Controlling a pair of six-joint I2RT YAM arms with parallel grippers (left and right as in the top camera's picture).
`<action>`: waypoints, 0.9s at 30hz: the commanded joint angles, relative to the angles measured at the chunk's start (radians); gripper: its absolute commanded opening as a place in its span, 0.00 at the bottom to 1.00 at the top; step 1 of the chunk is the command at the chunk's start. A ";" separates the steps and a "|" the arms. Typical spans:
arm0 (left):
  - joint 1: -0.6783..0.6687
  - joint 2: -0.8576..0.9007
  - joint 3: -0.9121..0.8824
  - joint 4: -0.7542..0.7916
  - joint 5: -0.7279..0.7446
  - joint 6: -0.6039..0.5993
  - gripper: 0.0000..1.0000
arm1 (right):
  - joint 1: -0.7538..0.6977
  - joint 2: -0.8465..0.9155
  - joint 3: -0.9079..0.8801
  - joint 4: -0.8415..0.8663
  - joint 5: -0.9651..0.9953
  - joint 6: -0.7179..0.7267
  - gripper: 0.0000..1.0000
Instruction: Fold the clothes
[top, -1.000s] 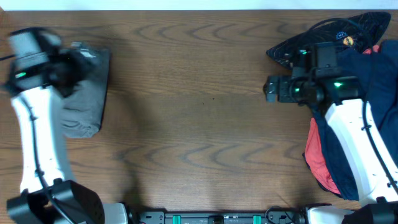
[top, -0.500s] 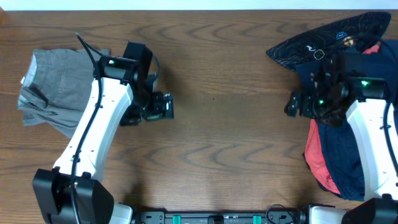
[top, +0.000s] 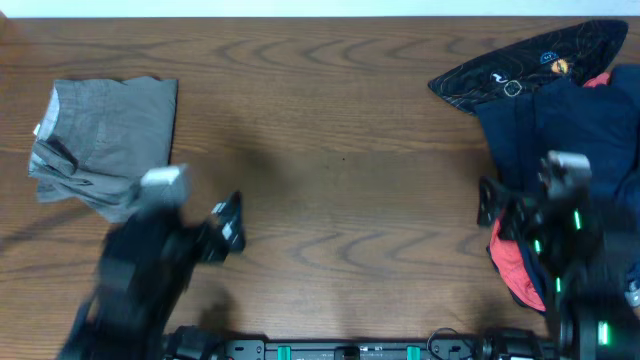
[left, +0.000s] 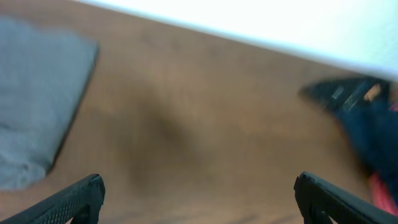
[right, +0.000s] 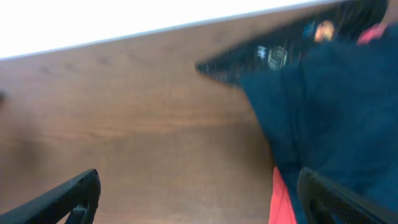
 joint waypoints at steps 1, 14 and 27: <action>-0.003 -0.190 -0.045 -0.012 -0.036 -0.020 0.98 | 0.008 -0.163 -0.057 -0.035 0.017 -0.004 0.99; -0.003 -0.527 -0.034 -0.039 -0.036 -0.020 0.98 | 0.008 -0.386 -0.057 -0.400 0.018 -0.004 0.99; -0.003 -0.527 -0.034 -0.304 -0.036 -0.020 0.98 | 0.008 -0.386 -0.058 -0.461 0.005 0.012 0.99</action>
